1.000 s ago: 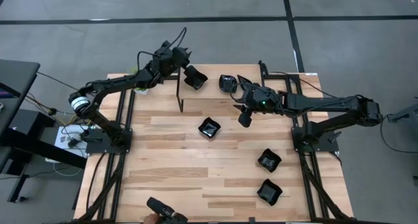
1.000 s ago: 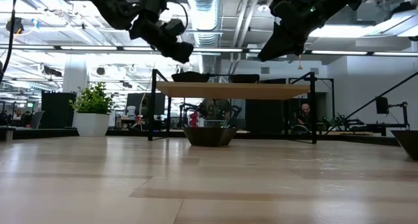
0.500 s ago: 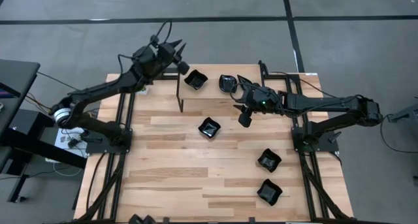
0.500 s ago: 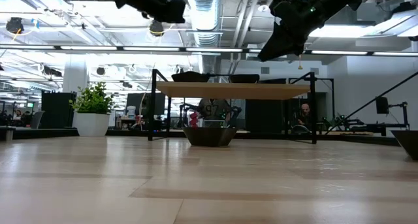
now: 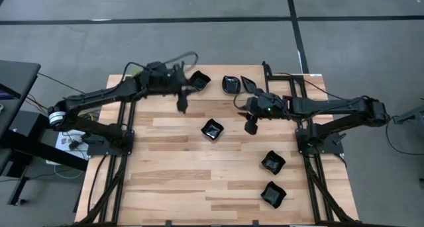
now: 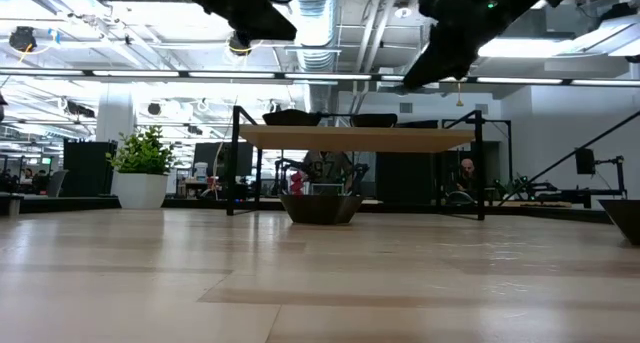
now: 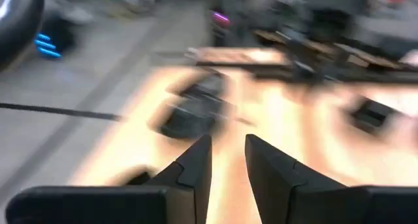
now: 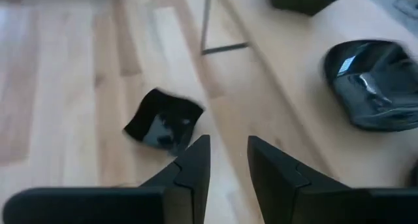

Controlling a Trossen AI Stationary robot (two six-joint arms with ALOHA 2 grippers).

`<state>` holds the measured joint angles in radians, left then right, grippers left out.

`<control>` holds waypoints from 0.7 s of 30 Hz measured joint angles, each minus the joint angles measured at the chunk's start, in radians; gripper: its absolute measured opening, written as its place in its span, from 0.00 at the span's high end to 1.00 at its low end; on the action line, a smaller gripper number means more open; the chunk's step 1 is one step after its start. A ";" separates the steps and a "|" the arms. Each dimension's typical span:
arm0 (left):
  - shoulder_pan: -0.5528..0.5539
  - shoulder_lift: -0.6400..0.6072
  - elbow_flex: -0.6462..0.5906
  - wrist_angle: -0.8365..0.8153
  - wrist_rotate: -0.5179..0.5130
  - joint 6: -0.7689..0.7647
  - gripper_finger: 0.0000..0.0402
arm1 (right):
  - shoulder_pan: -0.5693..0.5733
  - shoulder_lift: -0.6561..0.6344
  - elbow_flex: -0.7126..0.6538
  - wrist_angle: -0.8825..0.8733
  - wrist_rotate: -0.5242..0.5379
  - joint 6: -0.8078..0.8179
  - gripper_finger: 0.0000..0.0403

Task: Pick & Place Mini shaped plates
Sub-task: Stack the black wave square shaped plate on top of the black wave square shaped plate on the shelf

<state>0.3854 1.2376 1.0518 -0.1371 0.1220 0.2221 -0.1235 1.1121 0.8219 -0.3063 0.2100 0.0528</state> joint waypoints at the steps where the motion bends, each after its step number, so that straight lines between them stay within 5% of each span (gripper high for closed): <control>1: -0.016 -0.004 0.000 -0.037 0.031 -0.012 0.76 | 0.015 -0.005 0.001 -0.014 0.000 0.000 0.76; 11: -0.277 0.071 -0.001 -0.169 0.088 -0.041 0.76 | 0.207 -0.112 0.000 -0.240 -0.001 0.125 0.76; 21: -0.412 0.267 -0.002 -0.101 -0.068 -0.037 0.76 | 0.433 -0.143 0.001 -0.522 -0.002 0.347 0.76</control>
<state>-0.0266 1.5042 1.0500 -0.2376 0.0544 0.1856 0.3096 0.9687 0.8227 -0.8281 0.2085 0.4002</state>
